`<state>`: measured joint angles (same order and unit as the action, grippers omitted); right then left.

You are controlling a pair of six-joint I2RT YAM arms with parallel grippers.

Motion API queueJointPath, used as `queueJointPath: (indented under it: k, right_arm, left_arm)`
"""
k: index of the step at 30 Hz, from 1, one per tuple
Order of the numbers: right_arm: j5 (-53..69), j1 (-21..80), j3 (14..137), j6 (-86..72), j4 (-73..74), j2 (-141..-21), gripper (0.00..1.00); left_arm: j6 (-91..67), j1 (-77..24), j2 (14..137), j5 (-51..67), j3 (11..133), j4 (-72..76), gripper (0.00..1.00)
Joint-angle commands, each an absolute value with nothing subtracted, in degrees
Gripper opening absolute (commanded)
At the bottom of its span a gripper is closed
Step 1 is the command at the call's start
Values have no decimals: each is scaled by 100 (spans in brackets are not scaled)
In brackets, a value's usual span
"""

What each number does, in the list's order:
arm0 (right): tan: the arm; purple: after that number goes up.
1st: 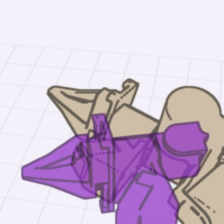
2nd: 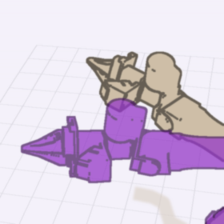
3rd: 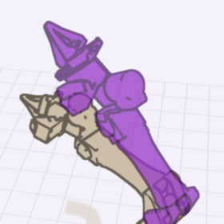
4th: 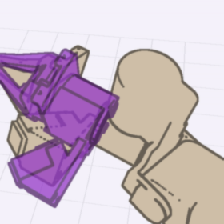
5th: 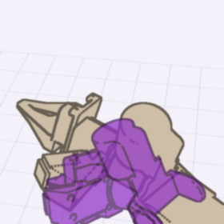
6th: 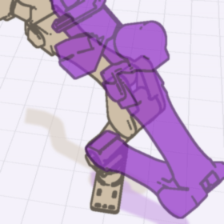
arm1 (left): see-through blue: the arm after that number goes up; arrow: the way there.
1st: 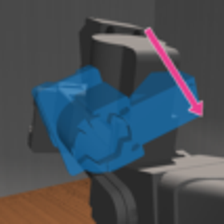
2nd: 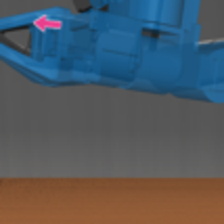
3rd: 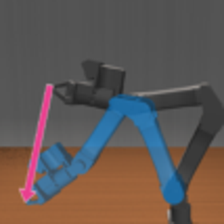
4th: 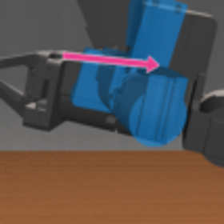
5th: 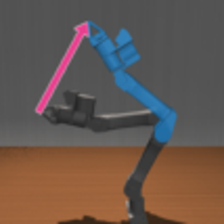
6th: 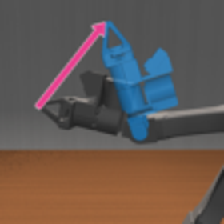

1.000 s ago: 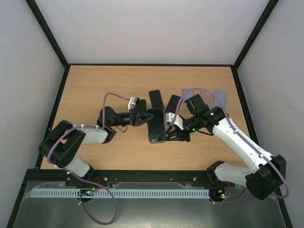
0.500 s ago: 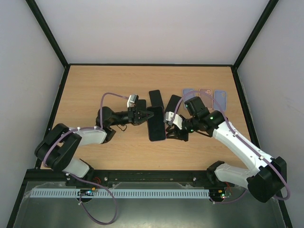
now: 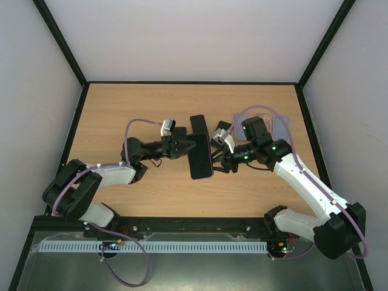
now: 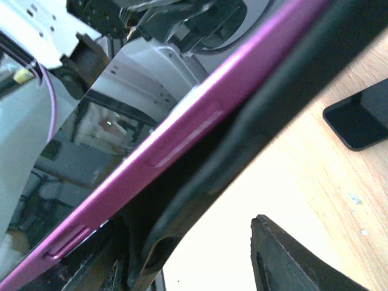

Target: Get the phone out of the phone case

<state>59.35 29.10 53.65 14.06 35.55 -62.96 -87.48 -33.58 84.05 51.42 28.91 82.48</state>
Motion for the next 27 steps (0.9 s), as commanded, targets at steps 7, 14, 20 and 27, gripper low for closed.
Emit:
queueJointPath:
  k: [7, 14, 20, 27]
  right_arm:
    - [7181, 2637, 5224, 33, 2427, -6913, 3]
    - [6581, 2375, 3828, -2156, 529, -6617, 2]
    - [5461, 2364, 3401, -2313, 627, -6983, 2]
    - [4988, 2364, 3401, -2259, 934, -7594, 2]
  left_arm:
    - [-7997, -3430, 8386, 4860, 2780, 9209, 4]
    - [-7096, -3373, 8449, 4081, 2802, 7525, 19]
    - [-6728, -3333, 8713, 3341, 2774, 6748, 53]
    - [-6388, -3184, 8655, 2579, 2573, 5814, 67]
